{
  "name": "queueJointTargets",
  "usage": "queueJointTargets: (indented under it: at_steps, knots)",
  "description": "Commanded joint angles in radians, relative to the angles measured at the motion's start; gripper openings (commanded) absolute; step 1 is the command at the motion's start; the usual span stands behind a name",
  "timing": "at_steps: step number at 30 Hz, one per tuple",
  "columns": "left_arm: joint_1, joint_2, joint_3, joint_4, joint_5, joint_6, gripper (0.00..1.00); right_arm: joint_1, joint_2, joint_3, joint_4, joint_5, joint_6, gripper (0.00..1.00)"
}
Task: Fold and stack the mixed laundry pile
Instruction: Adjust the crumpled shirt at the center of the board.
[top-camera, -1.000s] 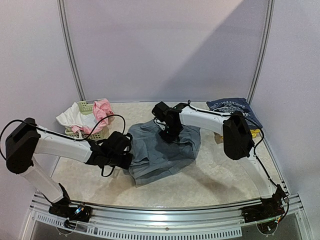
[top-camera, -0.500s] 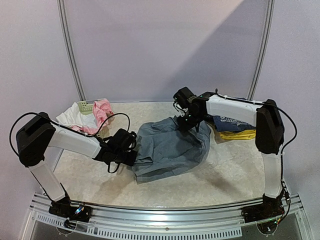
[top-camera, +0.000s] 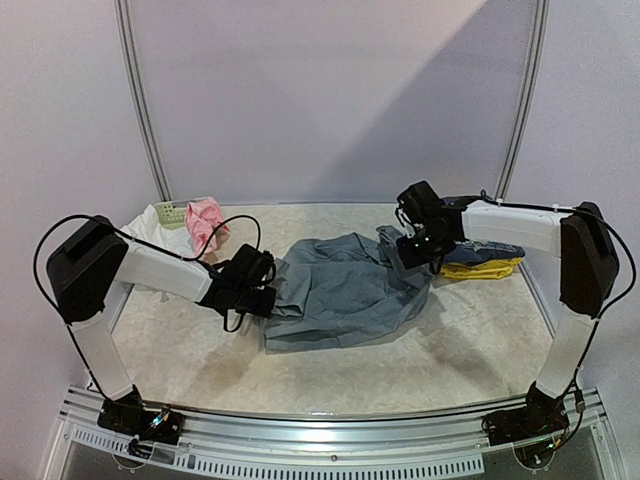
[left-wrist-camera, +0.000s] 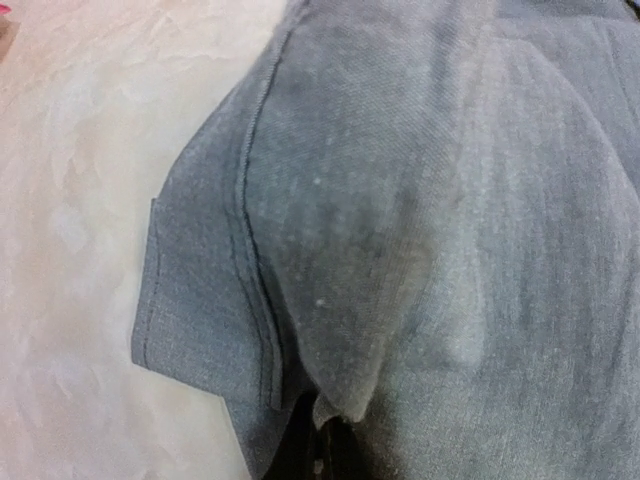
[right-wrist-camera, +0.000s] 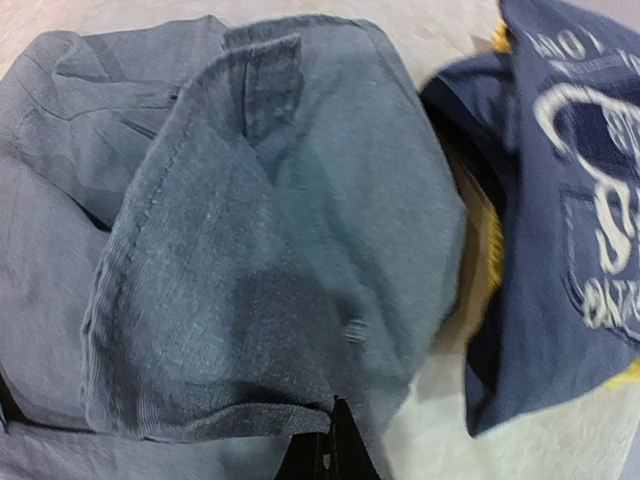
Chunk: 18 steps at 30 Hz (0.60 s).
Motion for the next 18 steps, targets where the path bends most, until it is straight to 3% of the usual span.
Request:
queueJointTargets:
  at_steps: [1, 7, 18]
  knots:
    - [0.061, 0.095, 0.012, -0.109, -0.044, 0.011, 0.00, -0.031, -0.115, -0.098, 0.056, -0.016, 0.057, 0.00]
    - [0.121, 0.080, -0.015, -0.139, -0.097, -0.007, 0.00, -0.031, -0.218, -0.217, 0.083, -0.060, 0.117, 0.00]
    - [0.142, -0.128, -0.097, -0.163, -0.139, -0.035, 0.00, -0.030, -0.488, -0.539, 0.162, -0.248, 0.275, 0.00]
